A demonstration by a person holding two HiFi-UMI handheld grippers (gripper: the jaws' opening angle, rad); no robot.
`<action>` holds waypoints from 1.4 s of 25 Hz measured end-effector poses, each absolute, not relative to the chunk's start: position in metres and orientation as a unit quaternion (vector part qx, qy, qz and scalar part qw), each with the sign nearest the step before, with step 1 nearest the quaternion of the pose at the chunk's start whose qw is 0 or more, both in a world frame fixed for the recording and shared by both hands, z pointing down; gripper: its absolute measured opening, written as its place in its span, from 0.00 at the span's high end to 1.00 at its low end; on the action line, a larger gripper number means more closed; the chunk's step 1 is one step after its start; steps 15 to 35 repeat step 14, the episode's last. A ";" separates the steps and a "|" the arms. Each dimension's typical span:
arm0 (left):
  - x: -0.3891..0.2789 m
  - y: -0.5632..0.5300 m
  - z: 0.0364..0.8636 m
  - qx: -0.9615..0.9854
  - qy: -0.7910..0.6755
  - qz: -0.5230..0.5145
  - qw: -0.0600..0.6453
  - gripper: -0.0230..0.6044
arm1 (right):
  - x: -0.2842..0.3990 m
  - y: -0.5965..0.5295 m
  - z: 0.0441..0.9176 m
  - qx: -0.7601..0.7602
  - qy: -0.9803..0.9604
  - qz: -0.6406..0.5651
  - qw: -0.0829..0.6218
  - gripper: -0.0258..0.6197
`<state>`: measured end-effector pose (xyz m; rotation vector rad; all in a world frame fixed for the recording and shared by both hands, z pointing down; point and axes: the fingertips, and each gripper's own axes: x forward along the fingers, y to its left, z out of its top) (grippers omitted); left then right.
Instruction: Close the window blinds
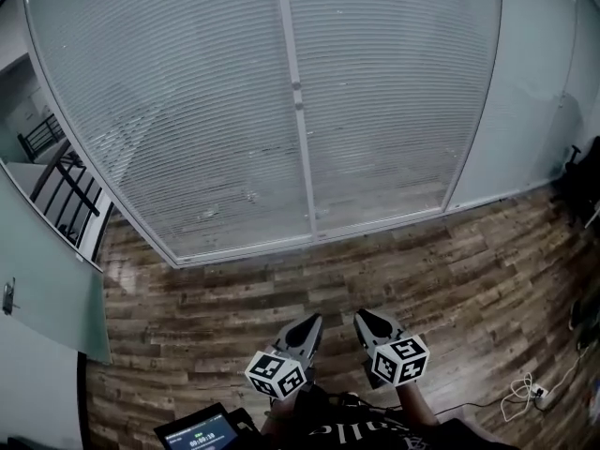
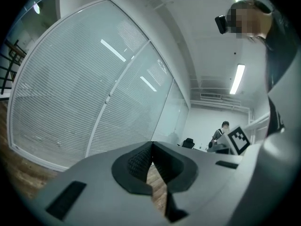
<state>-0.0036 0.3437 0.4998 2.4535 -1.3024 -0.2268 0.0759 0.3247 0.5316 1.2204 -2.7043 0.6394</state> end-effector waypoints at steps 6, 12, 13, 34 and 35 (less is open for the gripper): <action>0.044 0.379 0.506 0.865 -0.464 -0.066 0.177 0.96 | 0.110 0.361 0.534 0.383 -0.898 0.212 0.053 0.92; 0.054 0.395 0.508 0.861 -0.473 -0.058 0.179 0.96 | 0.118 0.379 0.534 0.371 -0.902 0.215 0.055 0.92; 0.055 0.397 0.508 0.860 -0.475 -0.057 0.179 0.96 | 0.119 0.381 0.534 0.371 -0.902 0.215 0.055 0.92; 0.055 0.399 0.508 0.859 -0.476 -0.057 0.180 0.96 | 0.120 0.382 0.533 0.370 -0.902 0.215 0.055 0.92; 0.055 0.399 0.508 0.859 -0.476 -0.057 0.180 0.96 | 0.120 0.382 0.533 0.370 -0.902 0.215 0.055 0.92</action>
